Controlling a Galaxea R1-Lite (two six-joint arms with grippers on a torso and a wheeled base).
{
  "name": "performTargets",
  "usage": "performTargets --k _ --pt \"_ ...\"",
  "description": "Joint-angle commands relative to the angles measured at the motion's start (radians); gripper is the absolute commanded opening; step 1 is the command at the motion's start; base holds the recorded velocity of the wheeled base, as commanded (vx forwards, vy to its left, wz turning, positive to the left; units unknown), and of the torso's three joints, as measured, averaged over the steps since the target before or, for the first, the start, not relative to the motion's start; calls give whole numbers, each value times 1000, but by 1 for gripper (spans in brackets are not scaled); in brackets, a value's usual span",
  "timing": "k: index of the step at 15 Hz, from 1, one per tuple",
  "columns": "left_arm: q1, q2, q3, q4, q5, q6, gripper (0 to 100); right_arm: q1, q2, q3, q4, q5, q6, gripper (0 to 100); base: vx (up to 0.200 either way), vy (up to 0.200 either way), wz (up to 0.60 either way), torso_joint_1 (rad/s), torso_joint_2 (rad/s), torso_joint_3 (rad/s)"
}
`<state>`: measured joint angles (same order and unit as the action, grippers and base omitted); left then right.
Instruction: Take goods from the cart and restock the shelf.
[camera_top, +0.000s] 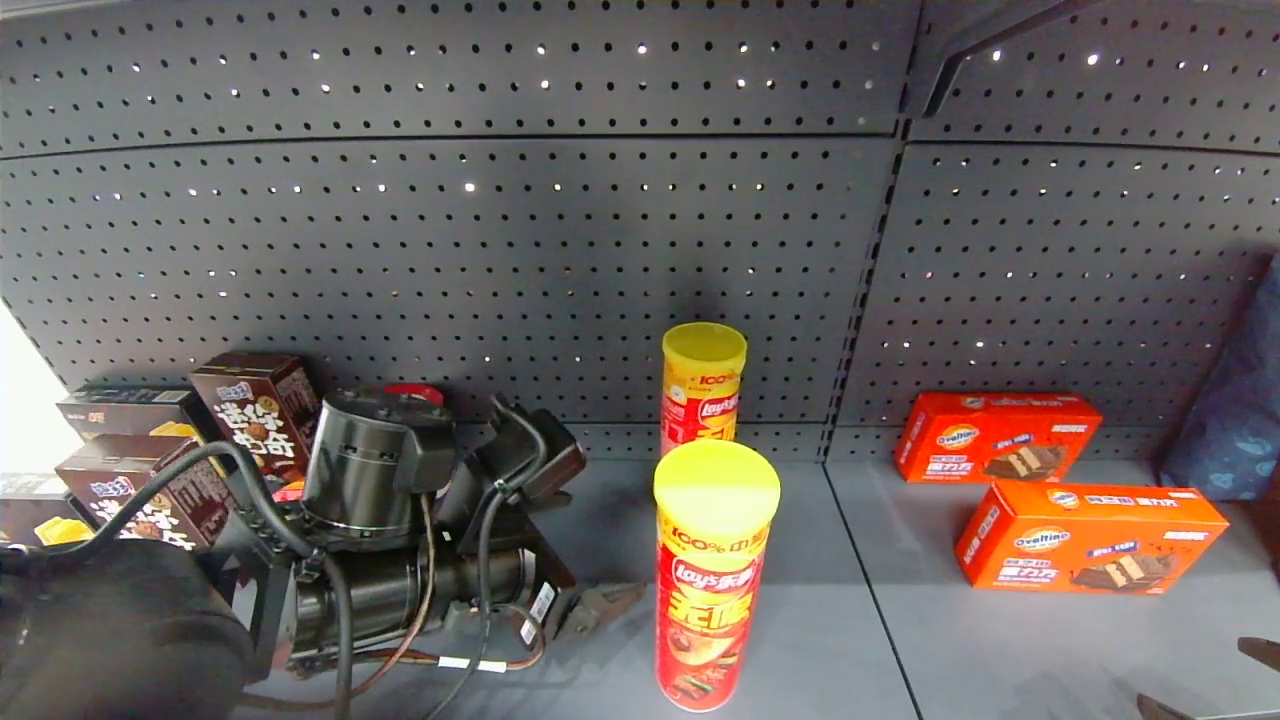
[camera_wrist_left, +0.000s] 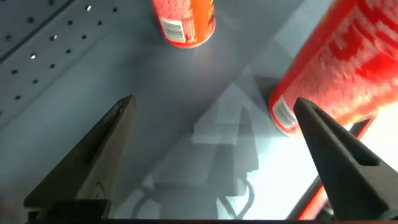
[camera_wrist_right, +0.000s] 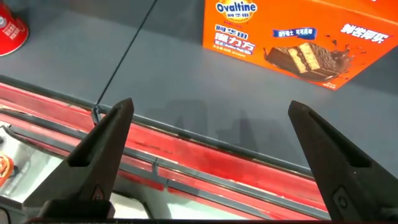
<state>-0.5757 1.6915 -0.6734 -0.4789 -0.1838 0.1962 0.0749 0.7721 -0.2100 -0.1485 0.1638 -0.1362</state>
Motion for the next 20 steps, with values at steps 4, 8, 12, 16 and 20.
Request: performTargets --k 4,8,12,16,20 --pt "-13 30 6 0 0 0 100 -1 3 4 0 0 0 100 0 0 0 0 0 0" --pt "-16 31 9 0 -2 2 100 -4 -1 11 0 0 0 100 0 0 0 0 0 0" --pt "-30 36 8 0 -2 0 100 -4 -1 12 0 0 0 100 0 0 0 0 0 0" --pt "-30 36 9 0 0 0 100 -4 -2 15 0 0 0 100 0 0 0 0 0 0" --pt "-18 11 43 0 1 -3 100 -4 -4 12 0 0 0 100 0 0 0 0 0 0"
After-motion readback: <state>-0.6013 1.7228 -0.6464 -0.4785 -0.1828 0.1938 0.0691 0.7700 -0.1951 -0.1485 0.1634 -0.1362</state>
